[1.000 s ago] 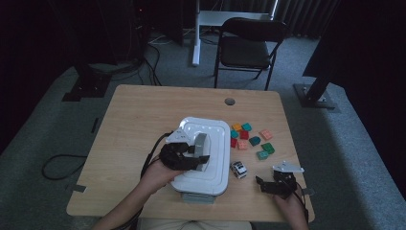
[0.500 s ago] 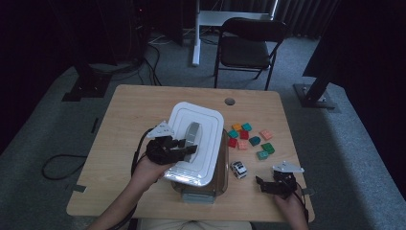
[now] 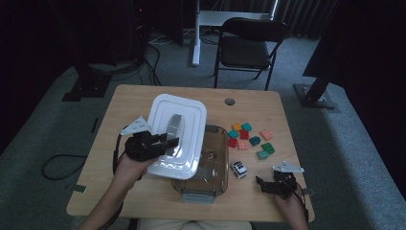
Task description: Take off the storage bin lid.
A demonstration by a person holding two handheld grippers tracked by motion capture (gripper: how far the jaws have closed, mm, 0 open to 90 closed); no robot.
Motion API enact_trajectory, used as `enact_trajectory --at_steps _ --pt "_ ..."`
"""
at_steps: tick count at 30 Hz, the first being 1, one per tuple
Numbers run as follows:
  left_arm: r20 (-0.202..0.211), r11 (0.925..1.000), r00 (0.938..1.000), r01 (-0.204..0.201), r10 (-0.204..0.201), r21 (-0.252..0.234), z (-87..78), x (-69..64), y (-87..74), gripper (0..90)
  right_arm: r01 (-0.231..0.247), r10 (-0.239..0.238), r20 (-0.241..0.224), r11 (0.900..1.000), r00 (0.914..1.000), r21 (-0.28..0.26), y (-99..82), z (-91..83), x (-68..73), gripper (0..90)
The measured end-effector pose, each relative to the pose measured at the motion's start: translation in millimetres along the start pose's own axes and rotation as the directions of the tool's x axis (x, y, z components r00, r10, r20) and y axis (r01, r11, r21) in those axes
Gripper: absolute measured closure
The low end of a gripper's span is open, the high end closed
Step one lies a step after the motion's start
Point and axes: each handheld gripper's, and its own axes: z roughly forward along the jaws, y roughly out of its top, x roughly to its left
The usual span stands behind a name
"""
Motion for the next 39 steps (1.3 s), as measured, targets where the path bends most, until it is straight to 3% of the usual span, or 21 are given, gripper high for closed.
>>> enact_trajectory --at_steps 7,9,18,22,27,34,38,39 --pt "-0.051 0.9988 0.9982 0.031 -0.033 -0.038 -26.7 15.3 -5.6 65.9 0.0 0.0 0.0 1.0 1.0 0.0 0.0 0.0 0.0 14.2" --pt "-0.072 0.9968 0.9954 0.059 -0.063 -0.054 -38.8 24.0 -11.9 66.0 -0.001 0.001 0.0 1.0 1.0 0.0 0.0 0.0 0.0 14.2" --pt "-0.094 0.9926 0.9899 0.1 -0.106 -0.069 -49.3 41.8 -30.7 66.0 -0.001 0.001 0.0 1.0 1.0 -0.001 0.0 0.1 0.0 14.2" --pt "-0.092 0.9904 0.9865 0.133 -0.136 -0.038 -42.8 52.1 -47.1 65.9 0.0 0.0 0.0 1.0 1.0 -0.001 0.0 0.1 0.0 14.2" --pt "-0.065 0.9819 0.9798 0.189 -0.189 -0.016 -26.7 60.4 -70.6 66.0 0.0 0.0 0.0 1.0 1.0 0.0 0.0 0.1 0.0 14.2" --pt "-0.054 0.9736 0.9726 0.227 -0.226 0.018 -5.1 69.8 -98.4 66.6 -0.001 0.001 0.0 1.0 1.0 -0.001 0.0 0.1 0.1 14.2" --pt "-0.063 0.9616 0.9617 0.27 -0.267 0.049 6.8 80.8 -111.7 66.6 0.0 0.0 0.0 1.0 1.0 0.0 0.0 0.1 0.0 14.2" --pt "-0.06 0.9554 0.9564 0.289 -0.286 0.06 12.2 86.3 -117.0 66.9 0.0 0.0 0.0 1.0 1.0 0.0 0.0 0.1 0.0 14.2"
